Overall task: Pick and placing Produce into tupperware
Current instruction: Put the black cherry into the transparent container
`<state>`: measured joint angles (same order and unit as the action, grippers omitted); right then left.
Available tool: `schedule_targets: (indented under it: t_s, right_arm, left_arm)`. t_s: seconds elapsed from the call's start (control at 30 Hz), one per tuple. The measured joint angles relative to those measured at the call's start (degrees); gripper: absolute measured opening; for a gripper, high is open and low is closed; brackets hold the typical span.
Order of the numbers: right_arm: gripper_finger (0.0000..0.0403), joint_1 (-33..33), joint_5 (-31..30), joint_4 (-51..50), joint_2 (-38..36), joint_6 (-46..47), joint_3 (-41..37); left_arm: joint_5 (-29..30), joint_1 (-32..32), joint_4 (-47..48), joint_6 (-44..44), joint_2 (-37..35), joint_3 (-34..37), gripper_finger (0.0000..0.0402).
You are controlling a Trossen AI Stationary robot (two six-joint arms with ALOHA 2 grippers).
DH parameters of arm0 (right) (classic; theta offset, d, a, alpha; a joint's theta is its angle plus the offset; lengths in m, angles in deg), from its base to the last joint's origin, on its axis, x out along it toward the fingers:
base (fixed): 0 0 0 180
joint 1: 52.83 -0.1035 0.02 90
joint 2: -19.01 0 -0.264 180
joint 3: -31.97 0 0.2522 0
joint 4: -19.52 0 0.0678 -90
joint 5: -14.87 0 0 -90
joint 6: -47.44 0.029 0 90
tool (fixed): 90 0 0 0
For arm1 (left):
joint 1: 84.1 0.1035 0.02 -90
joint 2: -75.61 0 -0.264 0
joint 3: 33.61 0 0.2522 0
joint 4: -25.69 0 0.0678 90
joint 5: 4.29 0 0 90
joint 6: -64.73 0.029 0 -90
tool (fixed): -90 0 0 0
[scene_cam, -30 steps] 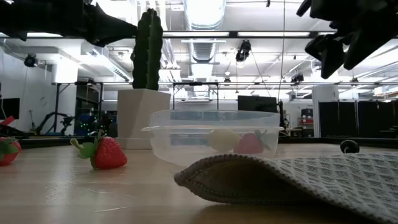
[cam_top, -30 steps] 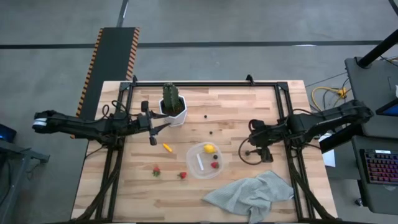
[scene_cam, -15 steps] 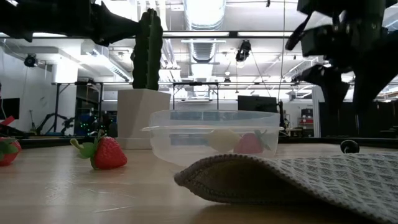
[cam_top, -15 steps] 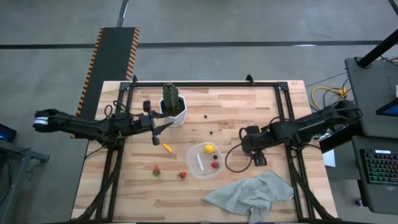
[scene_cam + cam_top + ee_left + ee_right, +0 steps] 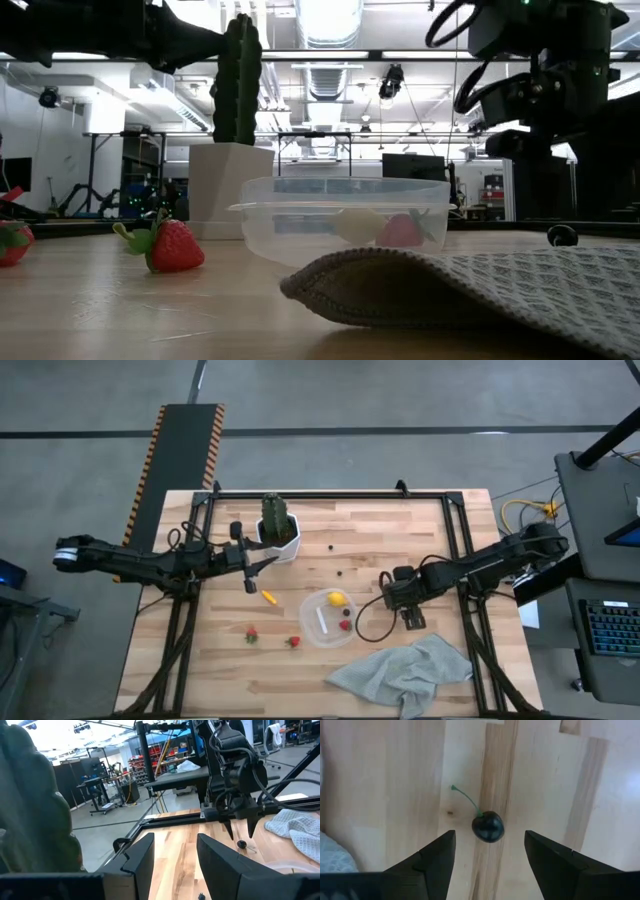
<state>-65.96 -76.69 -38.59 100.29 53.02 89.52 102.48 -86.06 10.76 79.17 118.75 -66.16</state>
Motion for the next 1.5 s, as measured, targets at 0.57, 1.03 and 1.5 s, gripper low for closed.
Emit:
schedule_targets:
  t_s: [0.57, 1.03, 1.5]
  right_arm:
    - [0.0226, 0.0, 0.0, 2.9, 2.0, 1.4, -1.0]
    - [0.0224, 0.0, 0.5, 6.8, 2.1, 3.4, -3.7]
    - [0.0224, 0.0, 0.5, 8.9, 2.0, 4.9, -5.2]
  left_arm:
    - [0.0, 0.0, 0.2, 0.0, 0.2, 0.0, 0.0135]
    - [0.0, 0.0, 0.0, 0.0, 0.3, 0.0, 0.0135]
    - [0.0, 0.0, 0.0, 0.0, 0.3, 0.0, 0.0135]
